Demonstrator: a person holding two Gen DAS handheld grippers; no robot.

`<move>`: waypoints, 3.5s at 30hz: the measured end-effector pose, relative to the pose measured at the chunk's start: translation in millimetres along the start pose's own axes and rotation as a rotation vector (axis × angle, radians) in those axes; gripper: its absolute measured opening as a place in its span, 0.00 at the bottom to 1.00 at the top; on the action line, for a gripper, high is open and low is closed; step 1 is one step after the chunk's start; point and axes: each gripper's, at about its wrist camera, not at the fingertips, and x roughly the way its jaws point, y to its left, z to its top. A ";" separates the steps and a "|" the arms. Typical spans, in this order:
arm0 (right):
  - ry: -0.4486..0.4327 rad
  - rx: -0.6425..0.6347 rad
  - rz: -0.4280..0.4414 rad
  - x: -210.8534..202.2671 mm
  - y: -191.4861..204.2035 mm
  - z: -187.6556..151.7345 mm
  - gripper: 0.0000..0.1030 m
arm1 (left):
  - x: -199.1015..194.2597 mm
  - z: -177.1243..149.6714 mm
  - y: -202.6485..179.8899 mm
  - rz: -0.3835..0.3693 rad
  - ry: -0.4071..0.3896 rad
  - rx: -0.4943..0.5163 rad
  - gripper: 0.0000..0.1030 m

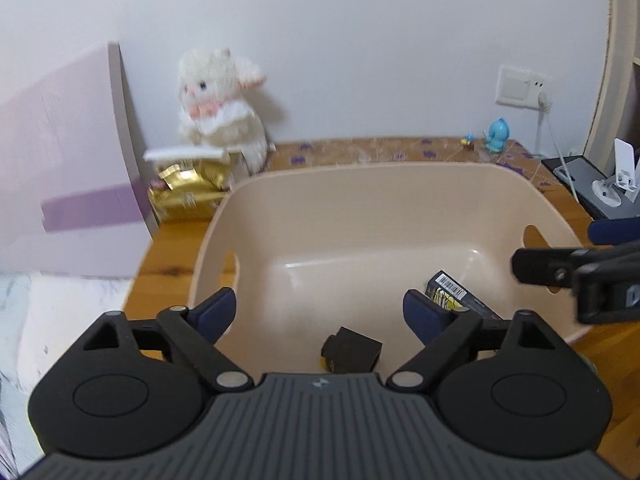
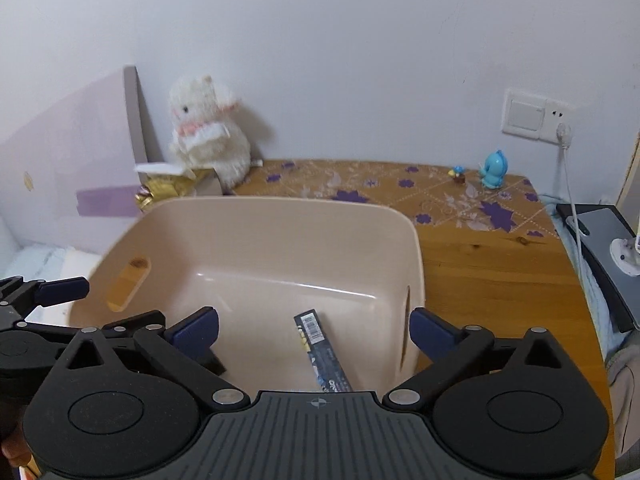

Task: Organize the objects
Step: 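Carry both items over the beige basket and open both tools to drop them, then grasp the green plaid scrunchie with the right tool while the left grasps the blue-white box, then lift both items into the basket and open both tools to release them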

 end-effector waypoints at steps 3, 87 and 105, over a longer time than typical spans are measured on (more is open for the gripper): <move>-0.015 0.010 -0.013 -20.2 -5.0 -3.5 1.00 | -17.8 -5.5 2.6 0.005 -0.019 0.013 0.89; -0.162 -0.035 0.057 -66.8 -9.8 -13.9 0.20 | -52.4 -6.4 17.0 -0.067 -0.067 -0.010 0.45; 0.074 -0.032 0.028 49.3 5.7 -12.0 0.22 | 64.8 -6.8 -8.9 0.003 0.144 0.041 0.46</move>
